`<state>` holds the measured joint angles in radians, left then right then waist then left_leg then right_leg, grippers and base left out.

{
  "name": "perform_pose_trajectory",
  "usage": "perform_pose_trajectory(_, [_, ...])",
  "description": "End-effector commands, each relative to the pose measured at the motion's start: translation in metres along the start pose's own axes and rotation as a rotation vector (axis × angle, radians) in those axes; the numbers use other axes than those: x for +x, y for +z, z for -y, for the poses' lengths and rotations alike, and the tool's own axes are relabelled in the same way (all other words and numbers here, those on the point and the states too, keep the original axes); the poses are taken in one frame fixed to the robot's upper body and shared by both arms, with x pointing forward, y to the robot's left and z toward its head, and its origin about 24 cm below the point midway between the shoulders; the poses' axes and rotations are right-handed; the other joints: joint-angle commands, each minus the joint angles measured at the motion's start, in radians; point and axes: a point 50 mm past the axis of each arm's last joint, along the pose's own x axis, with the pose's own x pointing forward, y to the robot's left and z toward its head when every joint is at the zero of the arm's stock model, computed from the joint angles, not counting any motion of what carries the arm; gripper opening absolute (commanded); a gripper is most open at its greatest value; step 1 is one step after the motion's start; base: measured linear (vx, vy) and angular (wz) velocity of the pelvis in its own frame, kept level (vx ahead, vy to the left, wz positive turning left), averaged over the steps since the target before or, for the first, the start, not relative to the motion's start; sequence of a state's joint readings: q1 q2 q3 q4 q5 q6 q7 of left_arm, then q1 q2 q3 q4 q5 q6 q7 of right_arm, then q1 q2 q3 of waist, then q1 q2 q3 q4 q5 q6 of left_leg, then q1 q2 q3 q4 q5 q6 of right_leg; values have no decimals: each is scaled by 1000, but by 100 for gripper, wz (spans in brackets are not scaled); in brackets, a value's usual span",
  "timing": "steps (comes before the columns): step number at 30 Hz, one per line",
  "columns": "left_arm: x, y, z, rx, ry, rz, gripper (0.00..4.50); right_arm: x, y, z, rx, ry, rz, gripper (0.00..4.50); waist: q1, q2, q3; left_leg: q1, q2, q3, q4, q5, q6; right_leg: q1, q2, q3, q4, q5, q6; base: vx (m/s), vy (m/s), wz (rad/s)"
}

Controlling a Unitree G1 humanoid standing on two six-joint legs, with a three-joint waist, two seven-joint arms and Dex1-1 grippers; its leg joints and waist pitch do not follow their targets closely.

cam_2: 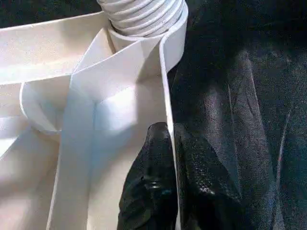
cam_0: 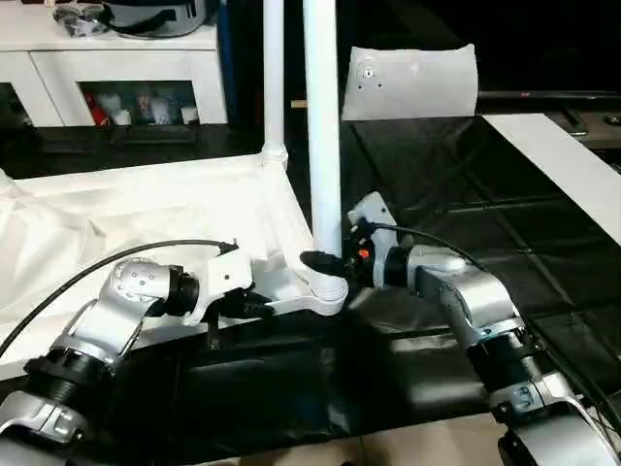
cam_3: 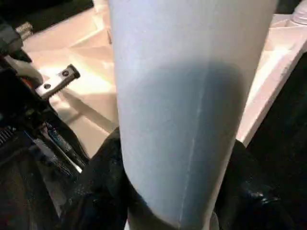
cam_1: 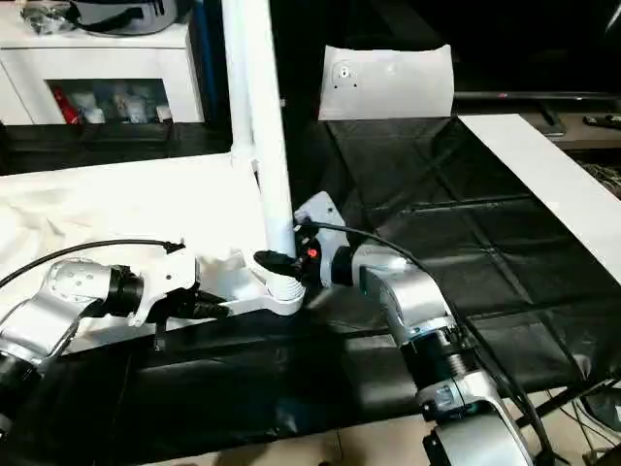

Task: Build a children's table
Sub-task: Insert table leg to table base

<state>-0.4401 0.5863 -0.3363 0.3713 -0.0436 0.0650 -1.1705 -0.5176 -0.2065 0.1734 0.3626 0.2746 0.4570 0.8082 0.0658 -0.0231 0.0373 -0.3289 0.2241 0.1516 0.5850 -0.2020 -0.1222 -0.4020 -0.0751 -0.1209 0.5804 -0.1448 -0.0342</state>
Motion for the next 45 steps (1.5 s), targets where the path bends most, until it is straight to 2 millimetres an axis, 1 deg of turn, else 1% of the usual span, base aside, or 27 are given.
perform_pose_trajectory(1, [2,1,1,40,-33,-32,0,-10,-32,6,84,-54,-93,189,-1,25,-55,-2,4,11,-72,-247,-1,54,-62,54,-73,-393,-106,0,0,0])
perform_pose_trajectory(4, [0,-1,-1,25,-2,-26,0,-18,-42,4,137,-75,-31,189,4,34,-56,-1,6,9,-74,-247,-3,53,-60,54,-70,-369,-112,0,0,0])
perform_pose_trajectory(7, [0,-1,-4,12,25,-14,0,-22,-49,1,154,-104,25,189,10,29,-56,-2,5,11,-74,-255,0,53,-61,53,-73,-380,-109,0,0,0])
perform_pose_trajectory(8, [0,-1,-4,6,33,-10,0,-23,-52,0,169,-120,59,189,11,41,-57,1,4,12,-73,-271,-1,52,-61,52,-82,-389,-103,0,0,0])
perform_pose_trajectory(9, [0,-1,-5,5,34,-10,0,-24,-52,0,172,-123,64,189,13,43,-53,3,4,10,-75,-284,-2,49,-61,50,-81,-403,-103,0,0,0])
perform_pose_trajectory(10, [0,-1,-5,2,39,-8,0,-24,-54,-1,182,-132,82,189,13,51,-53,3,0,7,-75,-303,-2,53,-60,46,-82,-433,-95,0,0,0])
perform_pose_trajectory(13, [1,-1,-8,-3,57,-7,0,-26,-61,-3,220,-172,146,189,7,47,-48,4,-7,9,-71,-331,13,48,-61,39,-103,-546,-52,0,0,0])
perform_pose_trajectory(14, [2,-1,-8,-3,62,-9,0,-26,-64,-4,222,-176,152,189,6,49,-48,7,-10,7,-70,-337,16,47,-60,34,-110,-585,-34,0,0,0])
perform_pose_trajectory(15, [2,0,-9,0,59,-12,0,-27,-67,-7,204,-170,147,189,6,57,-46,9,-12,6,-69,-340,19,44,-60,30,-114,-608,-21,0,0,0])
perform_pose_trajectory(17, [2,0,-9,3,56,-15,0,-27,-68,-9,171,-162,138,189,4,56,-45,10,-13,6,-68,-347,23,43,-59,28,-119,-623,-12,0,0,0])
perform_pose_trajectory(20, [1,-2,-10,18,51,-38,0,-27,-68,-12,24,-139,72,189,1,61,-45,9,-14,4,-69,-352,28,42,-55,26,-118,-615,-5,0,0,0])
perform_pose_trajectory(22, [0,-4,-11,30,49,-55,0,-26,-65,-13,-51,-116,40,189,0,59,-46,8,-14,3,-70,-352,29,44,-55,26,-117,-608,-6,0,0,0])
perform_pose_trajectory(24, [0,-4,-11,37,48,-65,0,-24,-61,-13,-93,-97,22,189,-5,53,-42,10,-16,5,-68,-363,34,39,-55,25,-121,-639,0,0,0,0])
perform_pose_trajectory(26, [0,-5,-11,41,47,-71,0,-22,-58,-13,-144,-68,-8,189,-8,54,-40,14,-18,3,-65,-381,33,38,-54,18,-129,-672,16,0,0,0])
perform_pose_trajectory(27, [0,-5,-11,43,46,-74,0,-20,-57,-14,-180,-39,-34,189,-13,46,-39,16,-19,2,-64,-389,35,35,-53,14,-132,-682,21,0,0,0])
perform_pose_trajectory(28, [0,-6,-11,44,46,-75,0,-19,-56,-14,-192,-27,-45,189,-14,51,-39,16,-19,1,-63,-393,36,37,-54,11,-132,-686,24,0,0,0])
perform_pose_trajectory(29, [0,-6,-11,45,45,-77,0,-19,-56,-15,-201,-16,-54,189,-17,45,-37,19,-20,1,-62,-399,39,34,-55,7,-137,-703,33,0,0,0])
perform_pose_trajectory(31, [0,-6,-11,52,40,-83,0,-17,-56,-15,-207,9,-70,189,-22,52,-35,21,-17,-3,-63,-417,40,35,-57,0,-144,-711,38,0,0,0])
perform_pose_trajectory(32, [0,-6,-10,60,32,-87,0,-16,-57,-16,-214,34,-88,189,-27,40,-38,21,-14,-4,-63,-423,43,40,-58,-8,-147,-699,40,0,0,0])
perform_pose_trajectory(33, [0,-6,-10,69,21,-92,0,-14,-59,-17,-221,60,-109,189,-29,46,-38,17,-10,-7,-68,-429,44,46,-61,-10,-143,-679,36,0,0,0])
perform_pose_trajectory(34, [0,-5,-10,71,18,-93,0,-14,-60,-17,-221,65,-114,189,-31,43,-37,17,-7,-7,-69,-434,44,46,-62,-12,-144,-676,34,0,0,0])
perform_pose_trajectory(35, [0,-5,-10,76,11,-96,0,-14,-61,-17,-222,77,-124,189,-30,45,-35,21,-6,-8,-70,-446,41,42,-65,-9,-145,-677,31,0,0,0])
perform_pose_trajectory(36, [0,-5,-10,85,1,-101,0,-14,-63,-17,-220,95,-136,189,-32,42,-35,25,-7,-8,-69,-456,40,41,-67,-12,-147,-685,27,0,0,0])
perform_pose_trajectory(37, [0,-5,-9,92,-7,-105,0,-14,-64,-18,-215,104,-139,189,-33,43,-34,24,-6,-10,-71,-459,39,42,-68,-11,-147,-684,27,0,0,0])
perform_pose_trajectory(39, [-1,-4,-10,101,-16,-111,0,-13,-65,-18,-205,115,-141,189,-34,38,-38,22,-4,-12,-75,-453,38,48,-71,-7,-144,-665,19,0,0,0])
perform_pose_trajectory(41, [-2,-2,-12,119,-31,-119,0,-11,-67,-20,-176,146,-134,189,-35,37,-40,12,-1,-13,-82,-428,38,54,-73,2,-135,-631,2,0,0,0])
perform_pose_trajectory(45, [-2,0,-14,130,-41,-124,0,-8,-70,-26,-157,196,-135,189,-33,34,-47,5,5,-12,-90,-390,34,60,-75,16,-119,-562,-34,0,0,0])
